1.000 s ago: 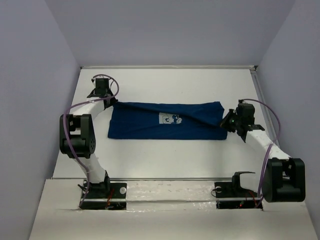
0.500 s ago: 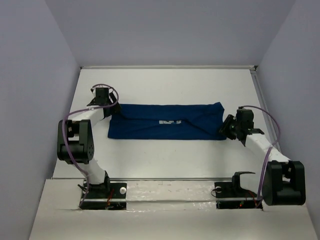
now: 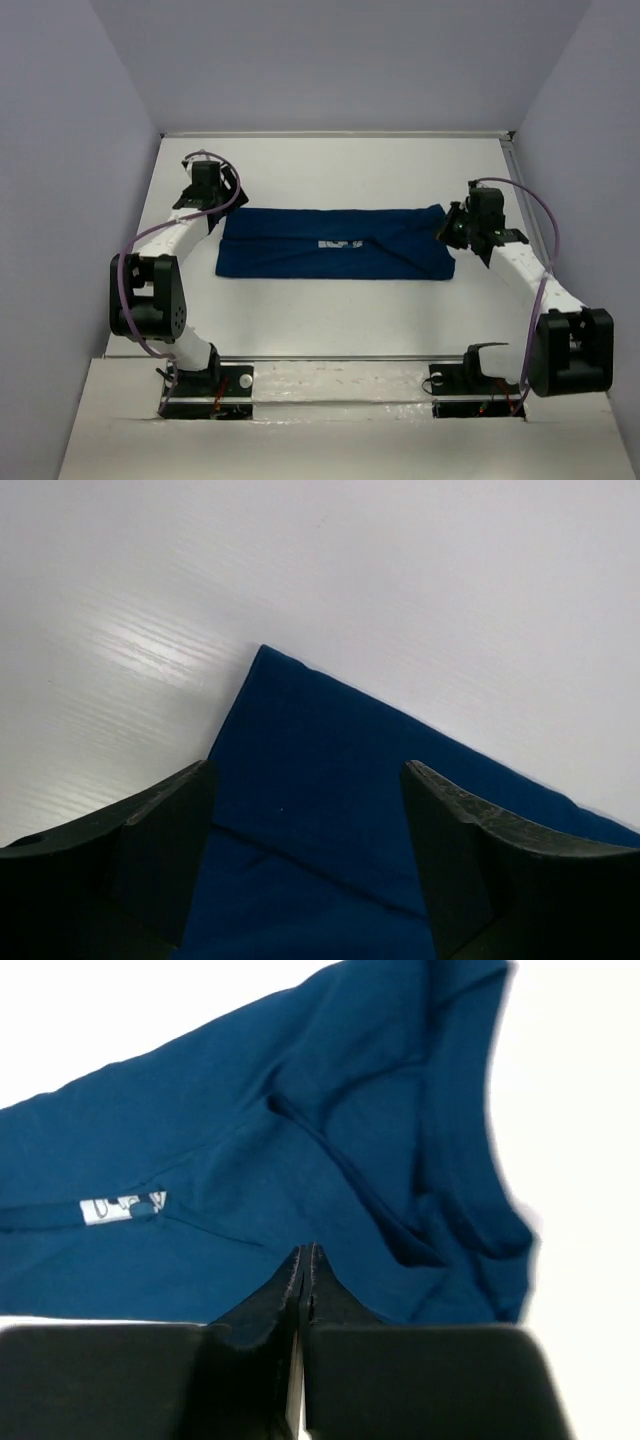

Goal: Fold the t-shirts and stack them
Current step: Fold the other side of the tshirt into a rectangle

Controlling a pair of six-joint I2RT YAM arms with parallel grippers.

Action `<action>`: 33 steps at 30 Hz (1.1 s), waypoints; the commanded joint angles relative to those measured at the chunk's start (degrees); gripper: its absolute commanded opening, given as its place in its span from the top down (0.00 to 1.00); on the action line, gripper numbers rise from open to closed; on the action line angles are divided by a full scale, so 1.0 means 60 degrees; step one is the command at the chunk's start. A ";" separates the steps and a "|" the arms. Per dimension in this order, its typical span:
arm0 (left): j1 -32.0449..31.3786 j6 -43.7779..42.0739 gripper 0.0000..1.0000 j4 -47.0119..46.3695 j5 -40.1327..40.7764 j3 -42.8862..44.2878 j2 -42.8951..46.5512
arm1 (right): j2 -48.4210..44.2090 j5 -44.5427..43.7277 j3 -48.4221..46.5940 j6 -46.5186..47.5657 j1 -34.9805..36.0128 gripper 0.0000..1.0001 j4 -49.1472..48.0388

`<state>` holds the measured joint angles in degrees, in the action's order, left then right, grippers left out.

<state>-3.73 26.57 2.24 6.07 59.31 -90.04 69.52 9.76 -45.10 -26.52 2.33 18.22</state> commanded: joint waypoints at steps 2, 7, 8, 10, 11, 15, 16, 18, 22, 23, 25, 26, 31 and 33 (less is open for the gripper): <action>-0.0155 0.0275 0.27 -0.0198 0.0176 -0.0070 0.0447 | 0.1449 -0.0248 -0.1284 0.0143 0.1178 0.69 -0.0589; -0.0155 0.0230 0.28 -0.0094 -0.0570 0.0354 -0.0329 | 0.2811 -0.0629 -0.1886 0.0012 0.1634 0.52 -0.1101; -0.0155 0.0274 0.28 -0.0168 -0.0687 0.0340 -0.0475 | 0.3205 -0.0717 -0.1989 0.0011 0.1634 0.52 -0.1175; -0.0155 0.0361 0.29 -0.0314 -0.0966 0.0209 -0.0564 | 0.3588 -0.0951 -0.2252 -0.0018 0.1634 0.52 -0.1249; -0.0155 0.0391 0.29 -0.0315 -0.0967 0.0164 -0.0608 | 0.3735 -0.1025 -0.2355 -0.0018 0.1634 0.52 -0.1264; -0.0388 0.0377 0.30 -0.0637 -0.1392 -0.0245 -0.0433 | 0.4394 -0.1333 -0.2707 -0.0032 0.1721 0.52 -0.1249; -0.0390 0.0377 0.30 -0.0637 -0.1392 -0.0362 -0.0375 | 0.4526 -0.1392 -0.2737 -0.0047 0.1721 0.52 -0.1307; -0.0492 0.0333 0.30 -0.0637 -0.1362 -0.0465 -0.0243 | 0.4644 -0.1319 -0.2766 -0.0077 0.1721 0.55 -0.1410; -0.0579 0.0289 0.31 -0.0608 -0.1377 -0.0598 -0.0198 | 0.4893 -0.1217 -0.2796 -0.0150 0.1721 0.59 -0.1454; -0.0580 0.0274 0.31 -0.0622 -0.1377 -0.0612 -0.0198 | 0.4922 -0.1202 -0.2781 -0.0150 0.1721 0.60 -0.1469; -0.0682 0.0274 0.31 -0.0622 -0.1377 -0.0656 -0.0213 | 0.5010 -0.1216 -0.2752 -0.0164 0.1721 0.65 -0.1483; -0.0683 0.0260 0.32 -0.0637 -0.1363 -0.0656 -0.0213 | 0.5025 -0.1216 -0.2752 -0.0179 0.1721 0.68 -0.1469; -0.0888 0.0245 0.32 -0.0666 -0.1319 -0.0700 -0.0257 | 0.4528 -0.1348 -0.2489 -0.0238 0.1809 0.87 -0.1366; -0.0989 0.0274 0.33 -0.0681 -0.1319 -0.0671 -0.0315 | 0.4207 -0.1348 -0.2298 -0.0238 0.1911 0.92 -0.1265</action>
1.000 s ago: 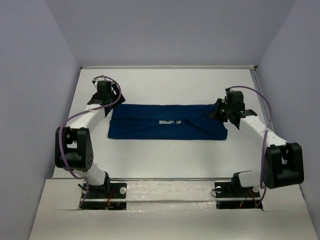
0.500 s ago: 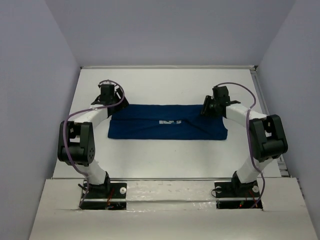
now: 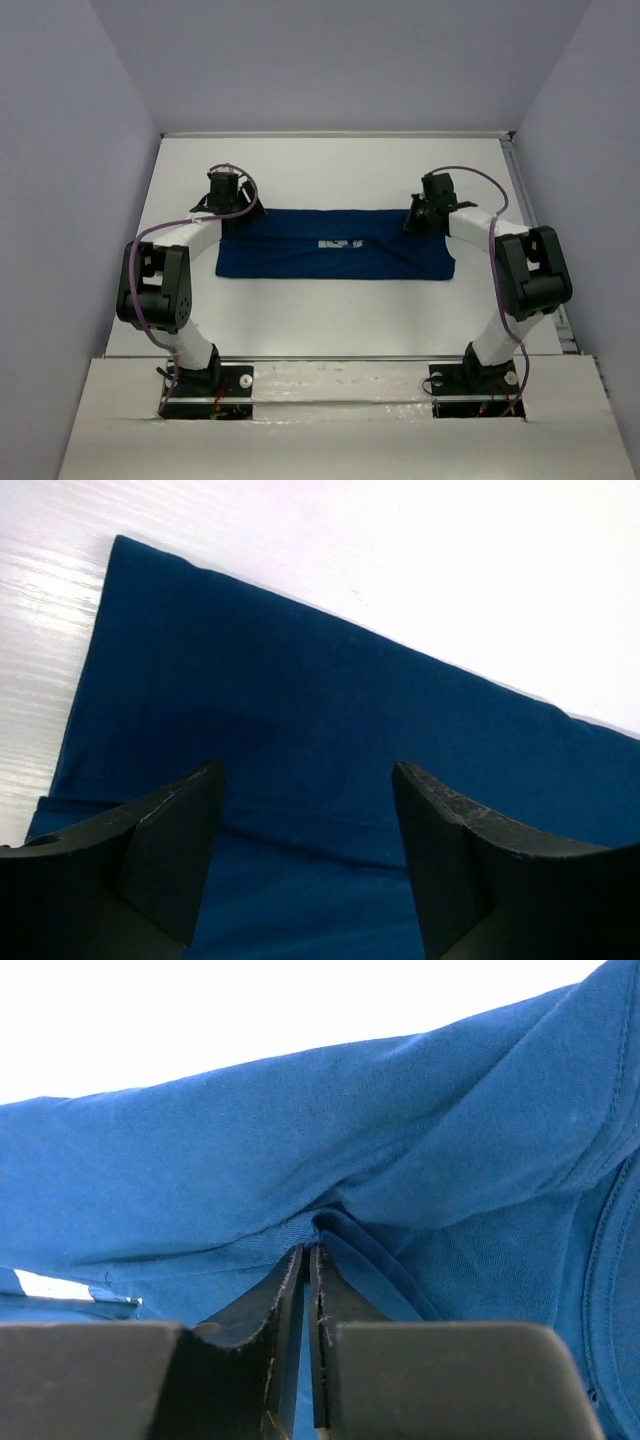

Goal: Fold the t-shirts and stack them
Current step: Fold the other side of the tshirt into a rectangle

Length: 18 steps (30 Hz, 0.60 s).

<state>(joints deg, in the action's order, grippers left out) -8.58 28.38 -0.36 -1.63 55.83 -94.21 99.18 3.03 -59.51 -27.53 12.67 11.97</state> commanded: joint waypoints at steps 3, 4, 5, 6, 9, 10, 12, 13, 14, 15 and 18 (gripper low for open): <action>-0.0182 0.0001 0.33 -0.0306 -0.0036 -0.0092 0.0380 | -0.1045 -0.0241 0.0395 0.0018 0.0393 0.97 -0.0120; -0.0182 0.0016 0.33 -0.0321 -0.0036 -0.0077 0.0351 | -0.1147 -0.0241 0.0483 0.0032 0.0394 0.97 -0.0076; -0.0269 0.0016 0.33 -0.0292 -0.0051 -0.0063 0.0322 | -0.1322 -0.0241 0.0687 0.0032 0.0394 0.97 -0.0105; -0.0269 0.0001 0.33 -0.0306 -0.0051 -0.0048 0.0307 | -0.1368 -0.0284 0.0733 0.0061 0.0394 0.96 -0.0148; -0.0269 -0.0028 0.33 -0.0219 -0.0007 0.0010 0.0307 | -0.1149 -0.0358 0.0369 0.0223 0.0394 1.00 0.0230; -0.0269 -0.0057 0.33 -0.0204 0.0008 0.0011 0.0321 | -0.1177 -0.0329 0.0352 0.0223 0.0495 1.00 0.0377; -0.0269 -0.0101 0.33 -0.0174 0.0037 0.0054 0.0365 | -0.1572 -0.0212 0.0614 0.0033 0.0641 1.00 0.0349; -0.0269 -0.0101 0.33 -0.0145 0.0052 0.0069 0.0380 | -0.1718 -0.0226 0.0703 -0.0142 0.0773 1.00 0.0407; -0.0269 -0.0116 0.33 -0.0101 0.0066 0.0069 0.0395 | -0.1850 -0.0270 0.0791 -0.0230 0.1094 1.00 0.0480; -0.0269 -0.0101 0.33 -0.0116 0.0052 0.0084 0.0424 | -0.2156 -0.0299 0.0893 -0.0333 0.1271 1.00 0.0539; -0.0269 -0.0087 0.33 -0.0160 0.0008 0.0055 0.0483 | -0.2642 -0.0300 0.1406 -0.0933 0.1903 1.00 0.0934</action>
<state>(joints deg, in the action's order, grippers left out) -10.02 28.36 -0.62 -1.54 55.83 -94.21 88.51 1.83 -53.84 -28.64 18.96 14.92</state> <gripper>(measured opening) 0.670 0.011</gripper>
